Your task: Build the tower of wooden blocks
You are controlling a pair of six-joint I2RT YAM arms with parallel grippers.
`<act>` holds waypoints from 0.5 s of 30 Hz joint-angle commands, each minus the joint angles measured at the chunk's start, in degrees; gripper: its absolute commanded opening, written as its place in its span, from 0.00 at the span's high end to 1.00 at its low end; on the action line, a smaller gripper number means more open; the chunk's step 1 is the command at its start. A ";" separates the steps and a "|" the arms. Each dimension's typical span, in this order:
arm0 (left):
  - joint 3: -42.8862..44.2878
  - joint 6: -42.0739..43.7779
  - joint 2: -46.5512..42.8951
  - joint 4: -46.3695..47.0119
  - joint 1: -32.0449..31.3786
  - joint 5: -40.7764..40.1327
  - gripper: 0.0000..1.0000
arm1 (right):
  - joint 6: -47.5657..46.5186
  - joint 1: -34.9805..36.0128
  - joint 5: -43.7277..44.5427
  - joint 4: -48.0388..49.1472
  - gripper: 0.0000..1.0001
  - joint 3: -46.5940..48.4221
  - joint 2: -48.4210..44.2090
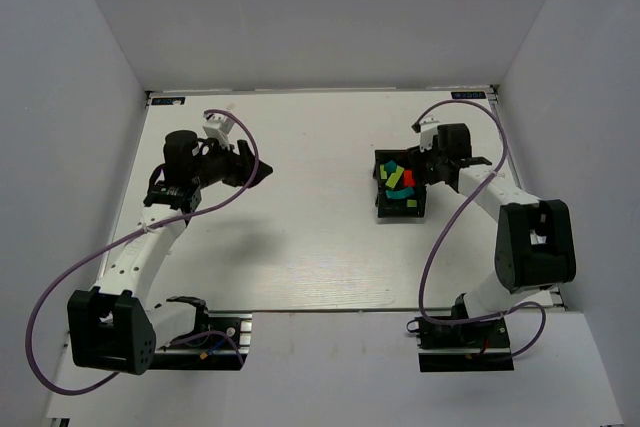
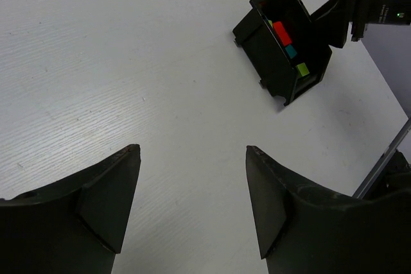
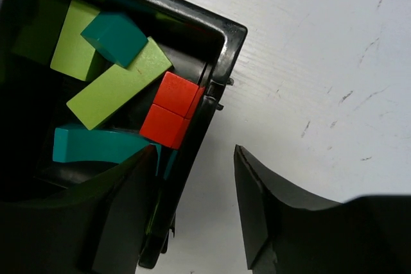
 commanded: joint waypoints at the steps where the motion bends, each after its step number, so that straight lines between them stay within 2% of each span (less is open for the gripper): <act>1: 2.11 0.15 -0.68 -0.21 -0.27 -0.04 0.24 | 1.21 0.34 0.32 -0.12 0.44 2.91 1.67; 8: 2.11 0.15 -0.68 -0.21 -0.79 0.48 0.34 | 1.56 0.43 -1.61 0.06 0.55 2.57 2.55; 11: 2.11 0.15 -0.68 -0.21 -0.80 0.48 0.48 | 1.38 0.43 -1.70 0.06 0.70 2.65 2.55; 12: 2.11 0.15 -0.68 -0.21 -0.80 0.48 0.53 | 1.30 0.34 -1.70 0.14 0.80 2.65 2.03; 14: 2.11 0.15 -0.68 -0.21 -0.80 0.48 0.55 | 0.95 0.61 -1.09 0.23 0.91 2.83 1.59; 15: 2.11 0.15 -0.68 -0.21 -0.80 1.00 0.56 | 0.51 1.13 -0.56 0.32 1.00 2.83 0.63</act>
